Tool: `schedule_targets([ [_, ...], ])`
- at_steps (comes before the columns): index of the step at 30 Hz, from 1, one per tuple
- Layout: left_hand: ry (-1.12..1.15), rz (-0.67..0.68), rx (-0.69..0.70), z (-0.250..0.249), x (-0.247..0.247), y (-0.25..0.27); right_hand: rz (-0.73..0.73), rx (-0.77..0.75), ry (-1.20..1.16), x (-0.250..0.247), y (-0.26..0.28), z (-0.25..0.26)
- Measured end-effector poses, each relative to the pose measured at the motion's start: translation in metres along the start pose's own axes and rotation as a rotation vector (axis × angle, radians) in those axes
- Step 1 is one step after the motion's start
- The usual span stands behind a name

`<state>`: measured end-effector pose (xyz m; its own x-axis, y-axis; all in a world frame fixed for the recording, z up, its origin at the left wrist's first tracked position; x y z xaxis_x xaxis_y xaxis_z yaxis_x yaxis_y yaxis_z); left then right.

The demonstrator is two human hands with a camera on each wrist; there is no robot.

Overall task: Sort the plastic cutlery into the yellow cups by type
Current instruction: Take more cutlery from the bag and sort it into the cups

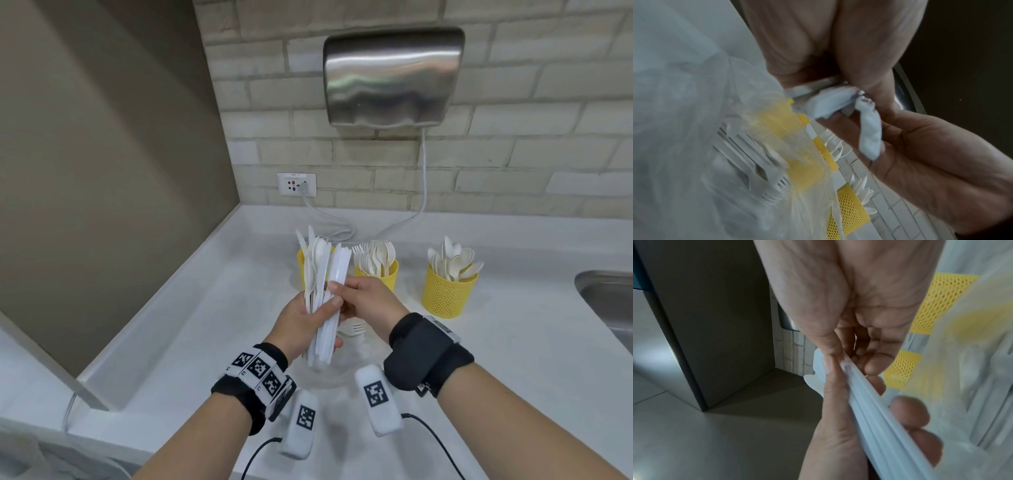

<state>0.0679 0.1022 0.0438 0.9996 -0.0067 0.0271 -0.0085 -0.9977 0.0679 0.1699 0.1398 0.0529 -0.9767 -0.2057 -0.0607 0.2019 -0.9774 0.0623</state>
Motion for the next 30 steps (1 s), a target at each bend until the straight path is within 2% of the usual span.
schedule_targets([
  [9, 0.002, 0.019, 0.009, -0.001, -0.002, -0.005, -0.037, -0.03, -0.066, -0.009, -0.003, 0.003],
  [12, -0.01, 0.043, 0.032, -0.004, 0.002, -0.007, 0.003, -0.043, -0.073, -0.003, -0.003, 0.003],
  [16, -0.135, 0.005, 0.096, -0.006, 0.0, -0.013, 0.067, -0.063, -0.055, 0.01, -0.001, 0.006],
  [22, -0.299, -0.073, 0.191, -0.006, -0.012, -0.022, 0.064, -0.024, -0.049, 0.012, -0.008, 0.006],
  [30, -0.195, -0.071, 0.15, -0.008, -0.016, -0.029, 0.044, -0.012, -0.068, 0.011, -0.025, 0.008],
])
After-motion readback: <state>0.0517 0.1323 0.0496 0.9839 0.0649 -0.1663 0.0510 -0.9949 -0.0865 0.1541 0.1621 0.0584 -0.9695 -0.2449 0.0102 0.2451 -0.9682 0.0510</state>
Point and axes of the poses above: each hand's wrist, its own y-axis away from the middle knuckle, its own x-axis out of the palm, z = x × y, the point moved 9 cm from there along -y, towards the middle knuckle, and after that the axes turned 6 degrees about -z, right-handed, at the moved point
